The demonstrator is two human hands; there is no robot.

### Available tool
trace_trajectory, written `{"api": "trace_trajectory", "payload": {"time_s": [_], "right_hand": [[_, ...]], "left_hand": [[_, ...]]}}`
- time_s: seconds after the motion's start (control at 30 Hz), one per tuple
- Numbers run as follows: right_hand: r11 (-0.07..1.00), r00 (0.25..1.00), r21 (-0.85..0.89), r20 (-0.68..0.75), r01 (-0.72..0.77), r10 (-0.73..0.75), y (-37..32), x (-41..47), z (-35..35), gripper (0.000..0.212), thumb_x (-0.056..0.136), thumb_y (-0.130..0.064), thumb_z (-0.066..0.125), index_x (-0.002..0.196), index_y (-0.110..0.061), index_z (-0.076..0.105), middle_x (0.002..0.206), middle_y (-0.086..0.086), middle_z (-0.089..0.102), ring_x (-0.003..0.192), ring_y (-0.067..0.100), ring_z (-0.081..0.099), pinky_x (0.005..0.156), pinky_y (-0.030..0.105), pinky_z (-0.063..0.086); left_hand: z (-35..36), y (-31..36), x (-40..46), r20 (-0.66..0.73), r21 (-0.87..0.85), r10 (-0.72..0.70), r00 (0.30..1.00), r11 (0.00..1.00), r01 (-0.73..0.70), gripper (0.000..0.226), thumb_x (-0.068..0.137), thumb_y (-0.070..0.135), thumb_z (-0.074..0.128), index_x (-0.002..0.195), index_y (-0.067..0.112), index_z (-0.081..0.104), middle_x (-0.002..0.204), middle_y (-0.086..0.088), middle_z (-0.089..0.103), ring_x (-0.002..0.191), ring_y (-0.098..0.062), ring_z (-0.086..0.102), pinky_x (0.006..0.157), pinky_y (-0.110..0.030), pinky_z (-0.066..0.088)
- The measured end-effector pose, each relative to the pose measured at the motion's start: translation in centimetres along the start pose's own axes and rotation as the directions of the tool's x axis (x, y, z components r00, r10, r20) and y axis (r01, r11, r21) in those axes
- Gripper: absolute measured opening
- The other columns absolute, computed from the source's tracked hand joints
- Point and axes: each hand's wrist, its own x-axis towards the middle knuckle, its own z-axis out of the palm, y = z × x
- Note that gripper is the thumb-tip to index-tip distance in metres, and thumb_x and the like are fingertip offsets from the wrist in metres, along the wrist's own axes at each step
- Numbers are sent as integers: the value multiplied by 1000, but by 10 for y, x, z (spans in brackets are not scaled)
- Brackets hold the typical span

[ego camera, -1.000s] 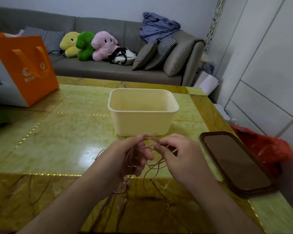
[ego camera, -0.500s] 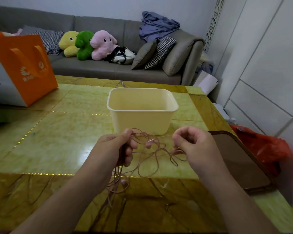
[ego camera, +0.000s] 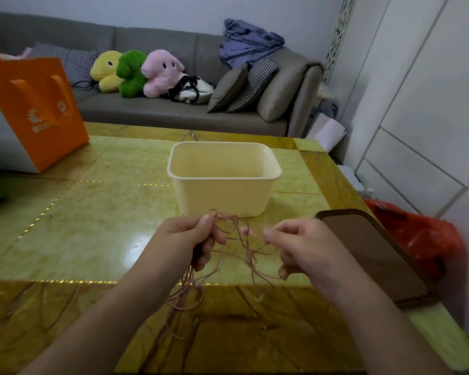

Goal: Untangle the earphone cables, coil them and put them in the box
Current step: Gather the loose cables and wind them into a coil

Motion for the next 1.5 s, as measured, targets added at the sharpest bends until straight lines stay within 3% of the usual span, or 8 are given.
{"api": "trace_trajectory", "payload": {"time_s": [0.13, 0.3, 0.43, 0.6, 0.73, 1.07, 1.23, 1.5], "right_hand": [[977, 1000, -211, -15, 12, -15, 2, 0, 0, 35, 103, -30, 69, 75, -10, 77, 45, -18, 47, 44, 19, 44, 58, 43, 57], [933, 990, 360, -140, 31, 21, -3, 5, -4, 23, 111, -12, 52, 96, -1, 65, 57, -1, 30, 45, 14, 28, 43, 32, 43], [866, 950, 491, -304, 92, 72, -1, 10, -9, 23, 112, -10, 47, 95, -7, 63, 58, 0, 42, 44, 14, 32, 42, 30, 46], [917, 863, 375, -499, 134, 78, 5, 14, -17, 16, 111, -11, 49, 104, -5, 62, 66, 3, 51, 44, 12, 36, 37, 26, 30], [998, 777, 14, -628, 66, -43, 6, 12, -27, 17, 106, -20, 56, 99, -15, 70, 79, 0, 66, 57, 17, 51, 50, 33, 40], [667, 921, -716, -372, -206, -115, 22, 15, -11, 23, 90, -27, 55, 79, -17, 72, 79, 1, 73, 71, 23, 66, 60, 40, 58], [881, 896, -321, -161, 348, -413, 1, -3, 18, 17, 104, -20, 63, 107, -31, 76, 102, -19, 71, 97, 5, 68, 75, 33, 60], [892, 915, -248, -46, 379, -401, -5, -12, 28, 16, 95, -20, 78, 82, -23, 69, 73, -8, 70, 70, 6, 64, 61, 30, 55]], "left_hand": [[0, 0, -1, 12, 14, 28, 1000, 1000, -28, 47, 109, 26, 50, 77, 1, 74, 61, -6, 46, 53, -19, 42, 50, -26, 36], [-2, -1, 1, -19, 43, 25, 1000, 999, -24, 46, 110, 22, 48, 78, 0, 74, 60, -6, 47, 51, -19, 42, 49, -26, 34], [-3, -2, 3, -79, 41, 31, 996, 999, -27, 42, 111, 21, 48, 86, 1, 74, 60, -6, 51, 50, -20, 47, 48, -26, 39], [-7, -7, 8, -267, 222, 160, 950, 970, -101, 38, 109, 26, 53, 83, 17, 78, 78, -3, 76, 81, -20, 73, 77, -40, 59], [-8, -7, 6, -319, 253, 207, 925, 959, -127, 35, 109, 23, 53, 87, 25, 80, 92, 11, 80, 96, -11, 75, 93, -41, 59], [2, 9, -5, -67, -112, 185, 980, 975, -192, 30, 108, 4, 48, 102, -5, 76, 106, -14, 80, 105, -28, 77, 86, -37, 65], [6, 8, -10, 24, -50, 170, 985, 984, -168, 27, 106, 5, 53, 102, 0, 79, 95, -19, 80, 95, -32, 79, 83, -37, 65], [11, 5, -10, 1, 73, 186, 983, 980, -185, 20, 101, -3, 60, 99, 6, 78, 76, -19, 75, 74, -24, 73, 76, -32, 62]]}}
